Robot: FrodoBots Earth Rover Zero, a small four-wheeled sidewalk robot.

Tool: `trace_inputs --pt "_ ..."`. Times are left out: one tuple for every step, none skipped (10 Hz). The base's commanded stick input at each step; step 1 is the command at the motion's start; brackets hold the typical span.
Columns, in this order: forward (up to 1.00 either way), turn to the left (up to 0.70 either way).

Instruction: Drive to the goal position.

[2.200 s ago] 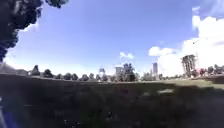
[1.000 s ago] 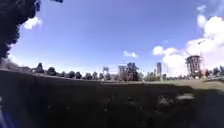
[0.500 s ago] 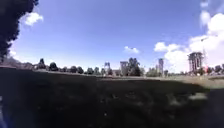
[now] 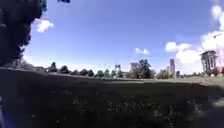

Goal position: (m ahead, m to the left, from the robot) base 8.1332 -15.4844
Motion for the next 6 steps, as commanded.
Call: trace_inputs --pt "0.70 0.35" --pt "0.70 0.35" --pt "0.70 0.35" --pt "0.70 0.35" --pt "0.70 0.35" --pt "0.70 0.35"
